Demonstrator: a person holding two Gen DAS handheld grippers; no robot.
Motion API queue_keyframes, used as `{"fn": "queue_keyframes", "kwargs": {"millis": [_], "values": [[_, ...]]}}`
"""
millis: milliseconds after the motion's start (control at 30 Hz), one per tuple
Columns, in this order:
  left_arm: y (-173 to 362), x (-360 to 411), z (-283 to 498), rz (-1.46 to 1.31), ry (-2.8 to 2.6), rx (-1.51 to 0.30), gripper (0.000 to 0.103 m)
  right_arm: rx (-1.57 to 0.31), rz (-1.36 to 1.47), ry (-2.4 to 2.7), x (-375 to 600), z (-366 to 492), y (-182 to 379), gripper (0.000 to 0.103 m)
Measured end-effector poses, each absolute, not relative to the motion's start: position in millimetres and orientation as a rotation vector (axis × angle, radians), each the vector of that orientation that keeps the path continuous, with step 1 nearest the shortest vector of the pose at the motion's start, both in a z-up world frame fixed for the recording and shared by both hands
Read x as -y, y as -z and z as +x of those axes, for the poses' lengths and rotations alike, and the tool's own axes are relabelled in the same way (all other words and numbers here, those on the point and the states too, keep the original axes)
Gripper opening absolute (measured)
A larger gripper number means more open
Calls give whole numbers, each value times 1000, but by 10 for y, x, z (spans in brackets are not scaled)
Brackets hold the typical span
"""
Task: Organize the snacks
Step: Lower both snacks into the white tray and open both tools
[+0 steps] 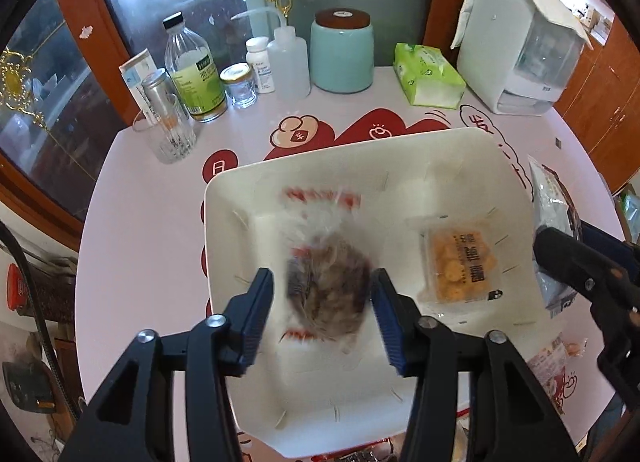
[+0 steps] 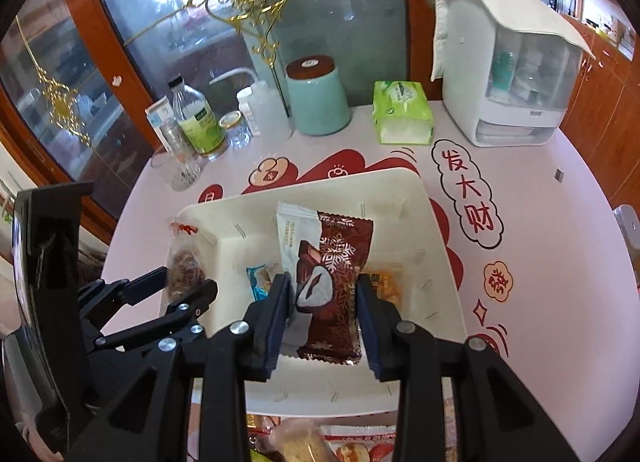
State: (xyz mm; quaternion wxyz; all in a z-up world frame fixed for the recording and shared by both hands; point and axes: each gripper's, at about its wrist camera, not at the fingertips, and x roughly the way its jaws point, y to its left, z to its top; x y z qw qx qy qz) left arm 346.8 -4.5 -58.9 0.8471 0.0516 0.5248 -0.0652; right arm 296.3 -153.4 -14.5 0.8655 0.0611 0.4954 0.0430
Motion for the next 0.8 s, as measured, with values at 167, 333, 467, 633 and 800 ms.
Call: {"fn": "queue_keyframes", "kwargs": {"millis": [167, 333, 467, 633, 800], "values": [[644, -7, 3517, 94, 123, -1095, 91, -1060, 118, -110, 1485, 3008, 225, 43], [686, -59, 3487, 86, 108, -1116, 92, -1063, 130, -111, 1487, 2974, 251, 52], [658, -83, 3438, 68, 111, -1120, 92, -1074, 138, -126, 1476, 2949, 264, 52], [611, -82, 3363, 66, 121, -1110, 92, -1079, 136, -137, 1467, 2868, 263, 52], [578, -57, 3250, 80, 126, -1100, 92, -1084, 140, -143, 1481, 2775, 258, 52]]}}
